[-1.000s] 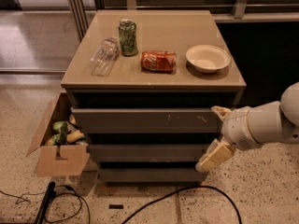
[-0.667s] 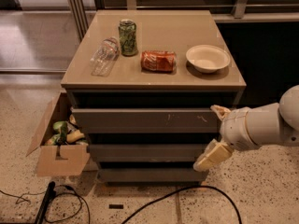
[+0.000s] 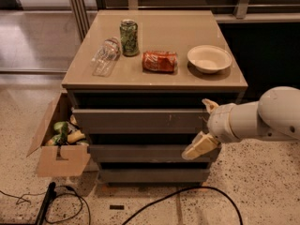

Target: Open top drawer

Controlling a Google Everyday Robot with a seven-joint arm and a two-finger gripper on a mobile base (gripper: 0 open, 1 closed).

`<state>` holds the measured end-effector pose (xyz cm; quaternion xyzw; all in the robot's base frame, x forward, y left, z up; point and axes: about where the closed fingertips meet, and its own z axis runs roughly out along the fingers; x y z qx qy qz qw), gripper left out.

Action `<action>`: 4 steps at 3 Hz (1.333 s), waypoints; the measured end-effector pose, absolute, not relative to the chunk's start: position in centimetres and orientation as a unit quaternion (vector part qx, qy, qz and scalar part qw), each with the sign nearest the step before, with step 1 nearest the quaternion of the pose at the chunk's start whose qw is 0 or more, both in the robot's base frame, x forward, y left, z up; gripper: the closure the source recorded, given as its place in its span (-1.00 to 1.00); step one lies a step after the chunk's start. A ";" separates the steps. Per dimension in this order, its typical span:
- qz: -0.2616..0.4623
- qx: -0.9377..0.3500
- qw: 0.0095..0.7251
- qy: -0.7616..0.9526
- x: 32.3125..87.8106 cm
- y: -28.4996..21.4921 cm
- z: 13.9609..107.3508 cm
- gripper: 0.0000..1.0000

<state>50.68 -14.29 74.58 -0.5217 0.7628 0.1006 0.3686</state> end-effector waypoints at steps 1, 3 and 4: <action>0.098 -0.515 0.368 0.768 53.4 -14.1 72.6 -1.00; 0.091 -0.502 0.369 0.777 56.6 -14.6 69.7 -1.00; 0.088 -0.498 0.375 0.777 57.3 -14.7 69.0 -1.00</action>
Offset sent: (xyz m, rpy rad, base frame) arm 0.0707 -0.0096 -0.0596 -0.0104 0.0134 -0.0696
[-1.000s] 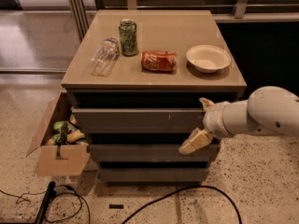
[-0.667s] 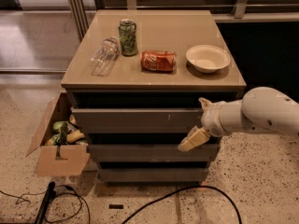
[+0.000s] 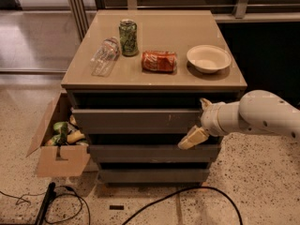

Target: Open top drawer

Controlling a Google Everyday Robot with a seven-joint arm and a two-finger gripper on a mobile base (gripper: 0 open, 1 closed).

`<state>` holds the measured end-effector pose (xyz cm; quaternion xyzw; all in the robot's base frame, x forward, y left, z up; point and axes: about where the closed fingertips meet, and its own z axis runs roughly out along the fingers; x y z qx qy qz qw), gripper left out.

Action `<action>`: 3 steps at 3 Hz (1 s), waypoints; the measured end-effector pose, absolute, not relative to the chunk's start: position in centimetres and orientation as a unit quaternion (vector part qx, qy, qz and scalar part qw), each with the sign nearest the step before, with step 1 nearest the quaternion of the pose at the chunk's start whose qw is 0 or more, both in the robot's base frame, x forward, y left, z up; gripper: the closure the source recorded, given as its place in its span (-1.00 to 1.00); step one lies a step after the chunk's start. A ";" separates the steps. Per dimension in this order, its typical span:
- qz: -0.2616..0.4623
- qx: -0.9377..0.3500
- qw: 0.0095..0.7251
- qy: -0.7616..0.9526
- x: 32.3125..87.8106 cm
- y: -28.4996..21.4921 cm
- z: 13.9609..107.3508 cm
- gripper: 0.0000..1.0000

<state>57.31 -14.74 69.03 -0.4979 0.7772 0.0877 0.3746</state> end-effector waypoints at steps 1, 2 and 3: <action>0.084 -0.496 0.381 0.775 57.8 -14.7 68.6 -1.00; 0.082 -0.495 0.387 0.773 58.2 -14.6 68.1 -1.00; 0.078 -0.497 0.398 0.767 59.0 -14.1 68.2 -1.00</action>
Offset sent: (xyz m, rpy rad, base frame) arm 0.0135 -0.0005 -0.0134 0.0094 -0.0461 -0.0180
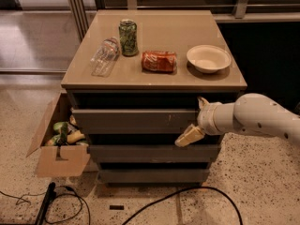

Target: Open top drawer

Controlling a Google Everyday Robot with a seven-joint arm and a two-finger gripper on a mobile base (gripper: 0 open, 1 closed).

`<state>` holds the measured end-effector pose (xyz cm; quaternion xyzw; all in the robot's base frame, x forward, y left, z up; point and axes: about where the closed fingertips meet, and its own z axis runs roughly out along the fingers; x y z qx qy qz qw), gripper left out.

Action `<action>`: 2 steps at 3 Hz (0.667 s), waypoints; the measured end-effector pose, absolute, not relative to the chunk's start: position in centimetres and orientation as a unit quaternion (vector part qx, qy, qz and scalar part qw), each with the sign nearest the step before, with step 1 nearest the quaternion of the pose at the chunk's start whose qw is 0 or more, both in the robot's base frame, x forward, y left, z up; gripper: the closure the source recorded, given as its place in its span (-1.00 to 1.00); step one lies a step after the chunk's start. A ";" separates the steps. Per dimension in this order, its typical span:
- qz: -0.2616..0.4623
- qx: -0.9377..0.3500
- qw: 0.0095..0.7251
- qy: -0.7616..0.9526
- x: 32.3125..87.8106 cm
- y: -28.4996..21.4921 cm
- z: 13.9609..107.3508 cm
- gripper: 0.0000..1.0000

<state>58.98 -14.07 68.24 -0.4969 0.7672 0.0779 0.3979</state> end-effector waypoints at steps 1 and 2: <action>0.070 -0.507 0.414 0.753 60.8 -12.9 68.8 -1.00; 0.077 -0.509 0.403 0.757 61.9 -13.1 67.1 -1.00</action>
Offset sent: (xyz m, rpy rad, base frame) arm 0.0255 0.0126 0.0062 -0.0054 -0.0626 0.0246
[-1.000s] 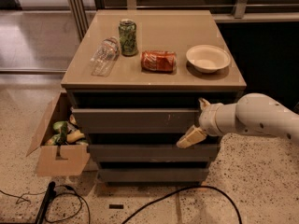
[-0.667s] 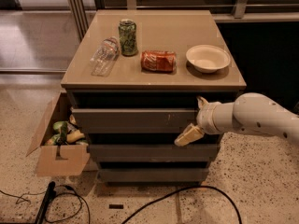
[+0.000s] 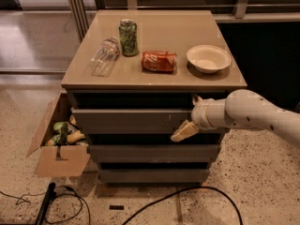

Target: Open top drawer

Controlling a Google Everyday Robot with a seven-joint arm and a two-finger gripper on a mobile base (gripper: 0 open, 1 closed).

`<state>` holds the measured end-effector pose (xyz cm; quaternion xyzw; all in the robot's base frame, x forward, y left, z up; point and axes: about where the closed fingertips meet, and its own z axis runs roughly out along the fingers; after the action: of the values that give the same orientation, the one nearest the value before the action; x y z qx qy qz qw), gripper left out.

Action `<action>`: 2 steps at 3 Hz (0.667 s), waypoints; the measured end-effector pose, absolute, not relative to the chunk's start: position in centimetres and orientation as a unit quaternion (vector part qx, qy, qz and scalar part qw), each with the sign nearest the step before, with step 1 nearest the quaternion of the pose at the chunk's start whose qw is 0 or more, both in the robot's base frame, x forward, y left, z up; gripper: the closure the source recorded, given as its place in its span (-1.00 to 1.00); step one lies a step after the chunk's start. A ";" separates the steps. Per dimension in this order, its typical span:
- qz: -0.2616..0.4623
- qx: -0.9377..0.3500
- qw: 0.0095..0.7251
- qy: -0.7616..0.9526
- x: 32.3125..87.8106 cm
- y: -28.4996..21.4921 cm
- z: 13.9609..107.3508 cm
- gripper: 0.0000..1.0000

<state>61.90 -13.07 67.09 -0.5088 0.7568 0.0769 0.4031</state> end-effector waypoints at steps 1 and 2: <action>0.078 -0.509 0.402 0.757 62.0 -13.1 67.0 -1.00; 0.078 -0.509 0.402 0.757 62.0 -13.1 66.9 -0.47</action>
Offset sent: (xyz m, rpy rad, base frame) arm 0.0013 -0.0001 -0.0013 -0.0002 0.0026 0.0010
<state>62.03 -13.08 66.95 -0.5092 0.7570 0.0777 0.4020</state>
